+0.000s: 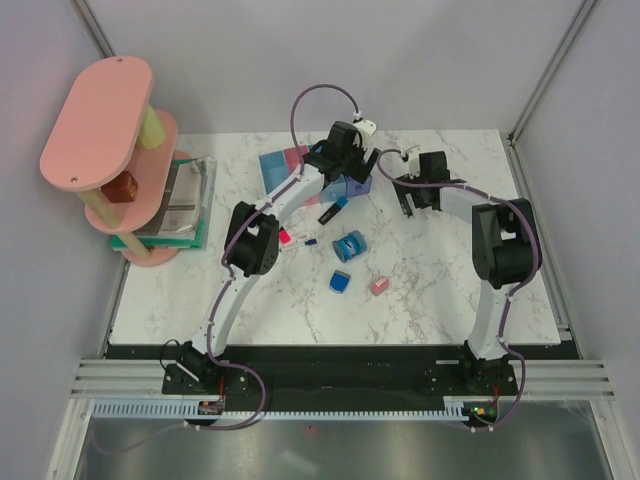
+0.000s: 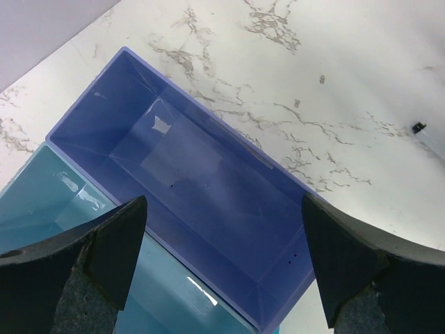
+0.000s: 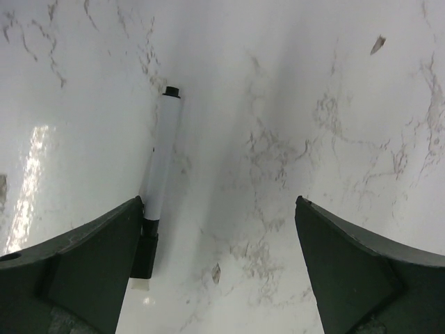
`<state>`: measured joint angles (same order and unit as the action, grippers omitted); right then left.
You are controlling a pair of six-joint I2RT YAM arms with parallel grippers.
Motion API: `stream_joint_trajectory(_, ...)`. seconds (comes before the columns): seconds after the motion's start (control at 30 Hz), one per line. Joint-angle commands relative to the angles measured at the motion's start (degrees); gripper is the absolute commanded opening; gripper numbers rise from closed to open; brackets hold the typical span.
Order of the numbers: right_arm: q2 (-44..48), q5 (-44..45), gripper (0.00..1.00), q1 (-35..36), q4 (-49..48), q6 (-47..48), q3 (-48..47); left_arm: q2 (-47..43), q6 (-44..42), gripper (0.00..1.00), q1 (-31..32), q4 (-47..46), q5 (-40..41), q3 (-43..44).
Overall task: Sort the stationery into containers
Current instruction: Move the pen to the center of the board.
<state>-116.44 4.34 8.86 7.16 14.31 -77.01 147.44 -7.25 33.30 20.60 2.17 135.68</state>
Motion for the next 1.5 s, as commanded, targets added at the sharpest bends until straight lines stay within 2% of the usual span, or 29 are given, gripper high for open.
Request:
stream_joint_trajectory(0.0,3.3,0.6,0.98,0.1,5.1,-0.2,5.8,0.0,-1.2,1.0,1.8,5.8,-3.4,-1.9)
stream_joint_trajectory(0.4,9.7,0.1,0.98,0.1,5.1,-0.9,14.1,0.7,-2.1,1.0,4.1,6.4,-3.8,-2.3)
stream_joint_trajectory(0.57,11.4,0.2,0.98,0.0,5.1,-1.0,15.5,1.0,-1.5,1.0,4.8,6.7,-4.2,-1.6)
stream_joint_trajectory(1.0,14.2,-1.2,0.98,0.0,7.0,-1.5,16.5,-2.4,-0.6,1.0,6.4,7.2,-6.9,-6.5)
stream_joint_trajectory(1.47,21.7,-3.5,0.98,-1.0,10.1,-1.8,19.5,-4.1,-2.9,1.0,8.4,7.4,-10.6,-7.3)
